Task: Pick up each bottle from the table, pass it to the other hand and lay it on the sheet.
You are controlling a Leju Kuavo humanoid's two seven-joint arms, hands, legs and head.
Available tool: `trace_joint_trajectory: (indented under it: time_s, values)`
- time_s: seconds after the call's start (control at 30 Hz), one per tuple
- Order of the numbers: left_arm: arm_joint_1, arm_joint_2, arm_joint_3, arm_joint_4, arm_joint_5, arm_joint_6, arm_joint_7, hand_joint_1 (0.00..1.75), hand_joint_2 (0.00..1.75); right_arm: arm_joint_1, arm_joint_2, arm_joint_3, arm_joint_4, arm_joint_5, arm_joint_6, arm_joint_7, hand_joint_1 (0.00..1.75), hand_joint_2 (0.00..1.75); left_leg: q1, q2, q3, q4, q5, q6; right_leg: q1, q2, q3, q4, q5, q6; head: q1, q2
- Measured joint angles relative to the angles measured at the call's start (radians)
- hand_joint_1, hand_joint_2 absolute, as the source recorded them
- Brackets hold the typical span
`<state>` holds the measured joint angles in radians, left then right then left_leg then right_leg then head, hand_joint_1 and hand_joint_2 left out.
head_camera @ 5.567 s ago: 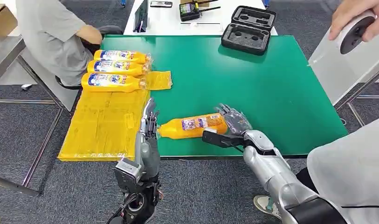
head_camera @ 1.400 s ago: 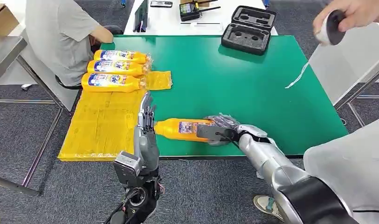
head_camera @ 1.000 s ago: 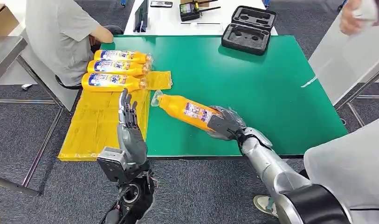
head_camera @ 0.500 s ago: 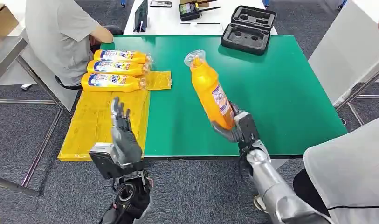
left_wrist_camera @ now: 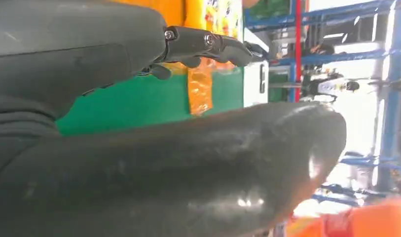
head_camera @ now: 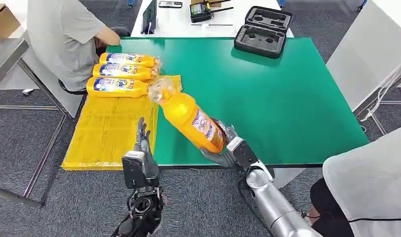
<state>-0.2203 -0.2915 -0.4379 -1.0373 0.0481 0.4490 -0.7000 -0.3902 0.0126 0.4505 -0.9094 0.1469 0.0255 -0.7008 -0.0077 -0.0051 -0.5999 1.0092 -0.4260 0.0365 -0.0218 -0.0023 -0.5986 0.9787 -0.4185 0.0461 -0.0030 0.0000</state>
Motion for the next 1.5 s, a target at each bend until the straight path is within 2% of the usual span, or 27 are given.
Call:
trace_joint_trajectory:
  time_s: [0.23, 0.4, 0.57, 0.6, 0.73, 0.8, 1.0, 1.17, 1.5]
  values:
    - [-0.007, 0.0, -0.003, 0.034, 0.002, -0.016, 0.0, 0.0, 0.0, -0.002, 0.006, 0.013, 0.004, 0.005, 0.004, 0.0, 1.75, 1.75, 0.0, 0.0, 0.0, 0.0, 0.0, 0.0, 0.0, 0.0, 0.0, 0.0, 0.0, 0.0, 0.0, 0.0]
    - [-0.013, -0.003, -0.036, 0.05, 0.009, -0.087, 0.0, 0.0, 0.0, -0.025, 0.013, 0.018, 0.033, 0.0, 0.009, 0.0, 1.68, 1.75, 0.0, 0.0, 0.0, 0.0, 0.0, 0.0, 0.0, 0.0, 0.0, 0.0, 0.0, 0.0, 0.0, 0.0]
    - [-0.022, -0.003, -0.08, 0.052, 0.014, -0.157, -0.001, 0.0, 0.0, -0.058, 0.016, 0.018, 0.09, 0.002, 0.018, 0.001, 1.71, 1.75, 0.0, 0.0, 0.0, 0.0, 0.0, 0.0, 0.0, 0.0, 0.0, 0.0, 0.0, 0.0, 0.0, 0.0]
    - [-0.023, -0.003, -0.085, 0.052, 0.014, -0.162, -0.001, 0.0, 0.0, -0.06, 0.017, 0.018, 0.097, 0.002, 0.018, 0.001, 1.66, 1.75, 0.0, 0.0, 0.0, 0.0, 0.0, 0.0, 0.0, 0.0, 0.0, 0.0, 0.0, 0.0, 0.0, 0.0]
    - [-0.025, -0.003, -0.101, 0.051, 0.017, -0.176, -0.001, 0.0, 0.0, -0.065, 0.017, 0.018, 0.119, -0.004, 0.021, 0.001, 1.75, 1.75, 0.0, 0.0, 0.0, 0.0, 0.0, 0.0, 0.0, 0.0, 0.0, 0.0, 0.0, 0.0, 0.0, 0.0]
    - [-0.025, -0.003, -0.104, 0.041, 0.016, -0.184, -0.001, 0.0, 0.0, -0.069, 0.018, 0.017, 0.129, -0.006, 0.012, 0.001, 1.71, 1.75, 0.0, 0.0, 0.0, 0.0, 0.0, 0.0, 0.0, 0.0, 0.0, 0.0, 0.0, 0.0, 0.0, 0.0]
    - [-0.024, -0.002, -0.132, -0.003, -0.005, -0.142, 0.0, 0.0, 0.0, -0.102, 0.026, 0.007, 0.177, 0.021, -0.045, 0.0, 1.75, 1.75, 0.0, 0.0, -0.001, 0.0, 0.0, 0.0, 0.0, 0.0, 0.0, 0.0, 0.0, 0.0, 0.0, 0.0]
    - [-0.024, 0.002, -0.146, -0.041, -0.01, -0.084, -0.001, 0.0, 0.0, -0.124, 0.05, 0.005, 0.222, 0.03, 0.033, 0.001, 1.75, 1.75, 0.0, 0.0, -0.001, 0.0, 0.0, 0.0, 0.0, 0.0, 0.0, 0.0, 0.0, 0.0, -0.001, 0.0]
    - [-0.021, 0.002, -0.128, -0.072, -0.015, -0.093, -0.001, 0.0, 0.0, -0.137, 0.078, 0.004, 0.27, 0.021, 0.135, 0.001, 1.75, 1.75, 0.0, 0.0, -0.001, 0.0, 0.0, 0.0, 0.0, 0.0, 0.0, 0.0, 0.0, 0.0, 0.0, 0.0]
